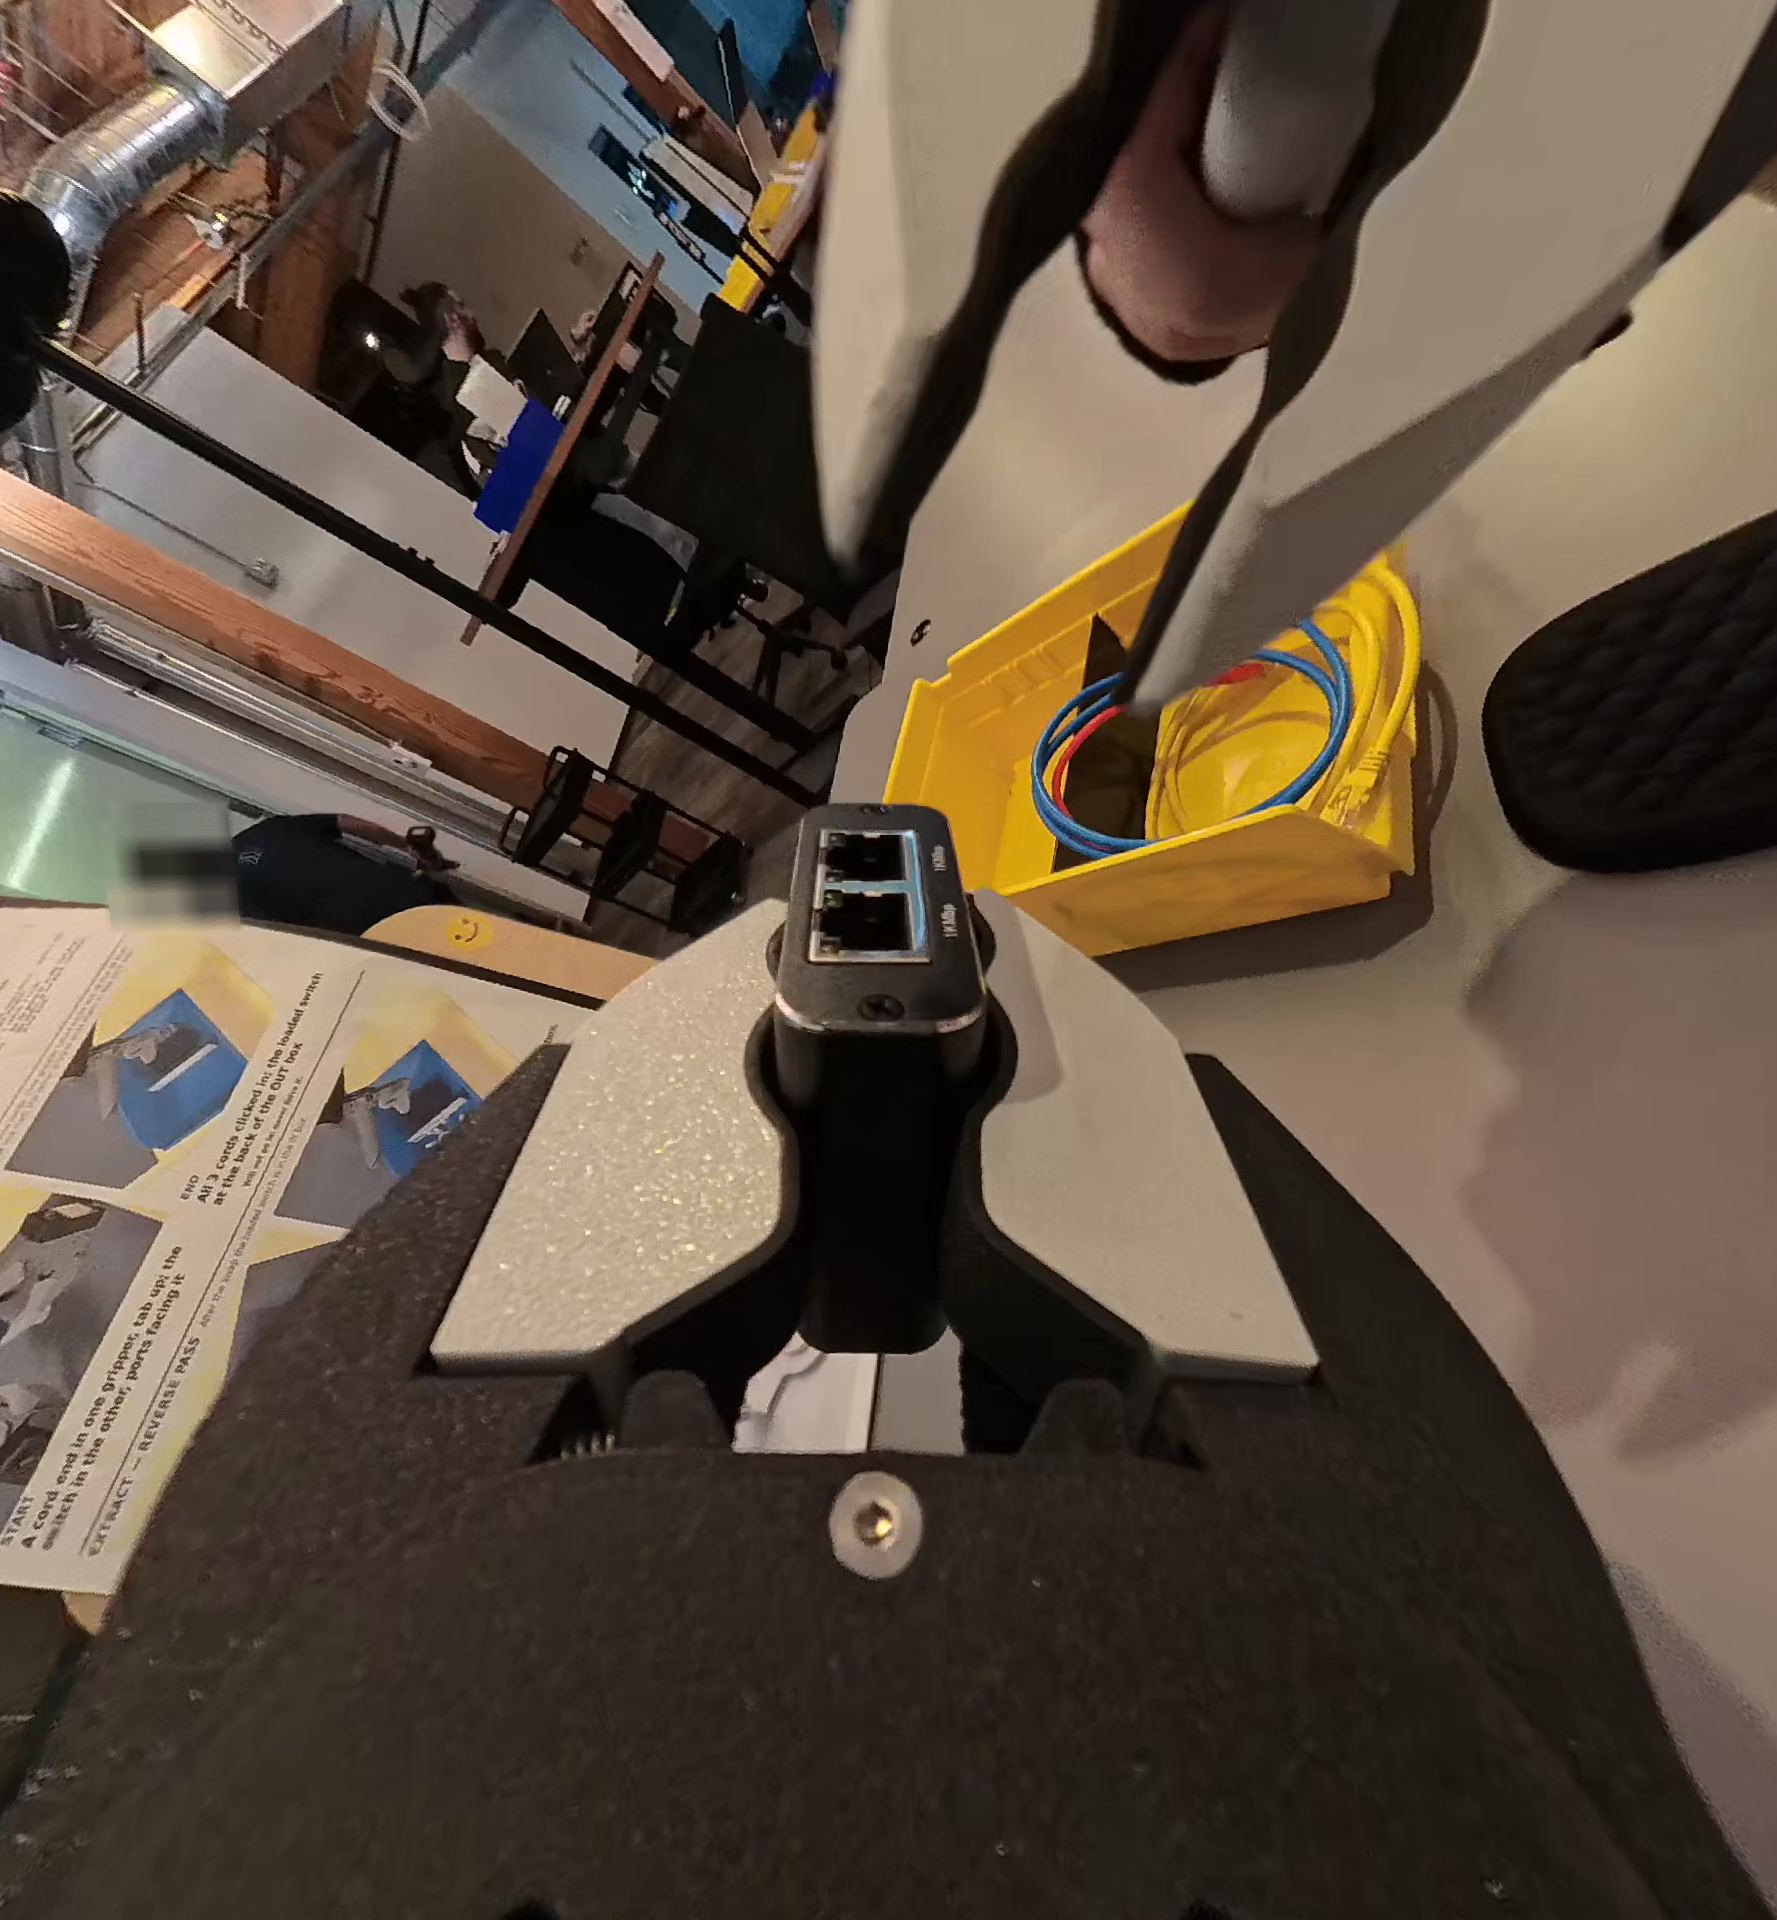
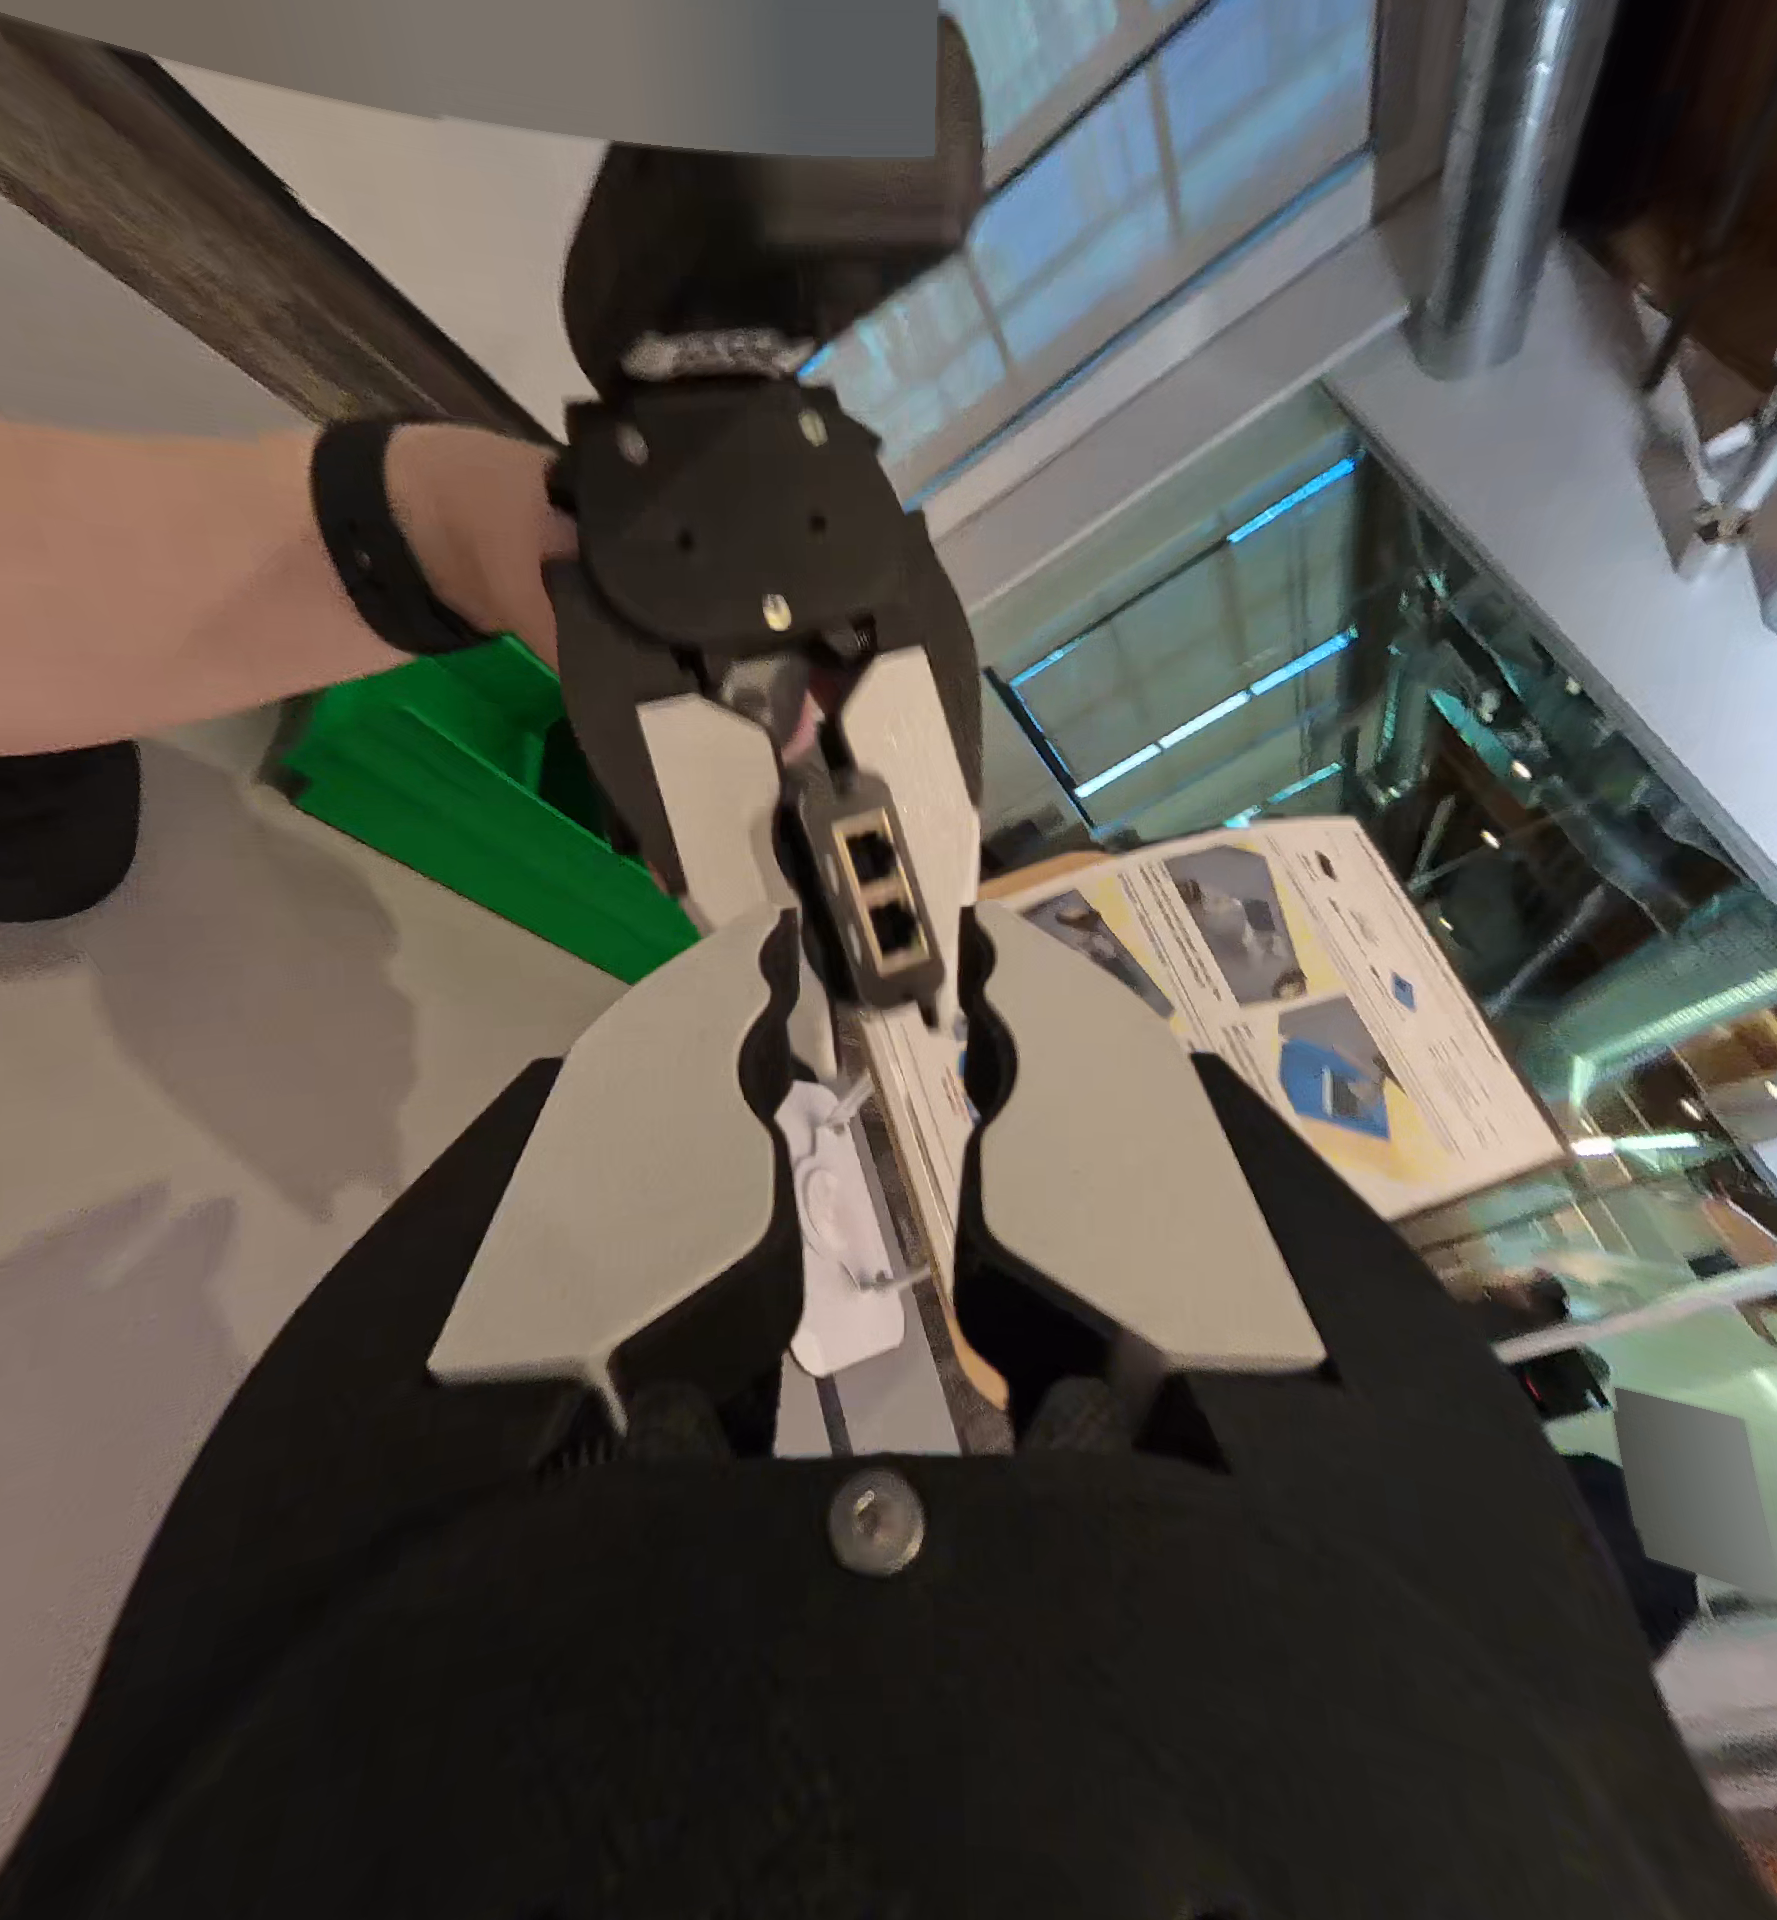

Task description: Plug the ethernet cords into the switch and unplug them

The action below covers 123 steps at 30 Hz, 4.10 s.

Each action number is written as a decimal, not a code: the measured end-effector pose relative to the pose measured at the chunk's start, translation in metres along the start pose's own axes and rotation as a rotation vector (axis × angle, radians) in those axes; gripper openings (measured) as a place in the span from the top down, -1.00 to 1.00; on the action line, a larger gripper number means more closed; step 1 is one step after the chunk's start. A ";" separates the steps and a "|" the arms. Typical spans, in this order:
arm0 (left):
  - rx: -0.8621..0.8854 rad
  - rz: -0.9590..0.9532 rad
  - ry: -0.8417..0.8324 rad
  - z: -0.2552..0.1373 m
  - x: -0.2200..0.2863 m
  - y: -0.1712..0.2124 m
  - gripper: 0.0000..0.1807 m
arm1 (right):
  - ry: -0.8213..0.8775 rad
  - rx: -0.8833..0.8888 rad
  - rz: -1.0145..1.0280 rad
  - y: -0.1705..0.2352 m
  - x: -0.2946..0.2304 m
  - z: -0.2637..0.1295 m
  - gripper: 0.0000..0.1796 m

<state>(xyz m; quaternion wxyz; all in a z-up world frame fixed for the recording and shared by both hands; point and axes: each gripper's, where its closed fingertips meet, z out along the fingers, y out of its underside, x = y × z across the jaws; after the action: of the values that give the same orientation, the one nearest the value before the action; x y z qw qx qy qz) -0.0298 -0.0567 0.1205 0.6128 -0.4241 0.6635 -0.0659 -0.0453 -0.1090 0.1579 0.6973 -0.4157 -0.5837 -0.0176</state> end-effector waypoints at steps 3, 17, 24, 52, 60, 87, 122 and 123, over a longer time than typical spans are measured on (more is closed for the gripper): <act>-0.026 0.052 0.026 0.008 0.009 0.002 0.72 | -0.070 -0.031 -0.057 0.006 -0.006 0.015 0.65; -0.188 0.172 0.080 0.051 0.032 0.027 0.71 | -0.261 -0.249 -0.154 0.076 -0.028 0.013 0.73; -0.289 0.090 -0.121 0.024 -0.018 0.057 0.54 | -0.137 -0.295 -0.118 0.095 0.004 0.002 0.73; -1.132 -1.509 -0.514 -0.269 0.029 0.399 0.92 | 0.072 -0.585 0.110 0.227 0.061 -0.046 0.73; -1.142 -1.550 -0.353 -0.258 0.047 0.375 0.95 | 0.241 -0.662 0.279 0.267 0.088 -0.073 0.73; -0.672 -0.870 -0.488 -0.194 -0.068 0.198 0.86 | 0.170 -1.768 0.906 0.469 0.003 -0.108 0.73; -0.465 -0.968 -0.449 -0.190 -0.074 0.181 0.43 | 0.782 -0.903 1.247 0.362 0.074 -0.198 0.17; -0.487 -0.961 -0.432 -0.183 -0.072 0.181 0.43 | 0.714 -1.006 1.333 0.370 0.053 -0.211 0.18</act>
<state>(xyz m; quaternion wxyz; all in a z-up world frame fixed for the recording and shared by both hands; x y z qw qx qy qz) -0.2839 0.0247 0.1093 0.5204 -0.8103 0.2523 -0.0943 0.3285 0.0305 0.0006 0.4386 -0.8924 0.1053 0.0090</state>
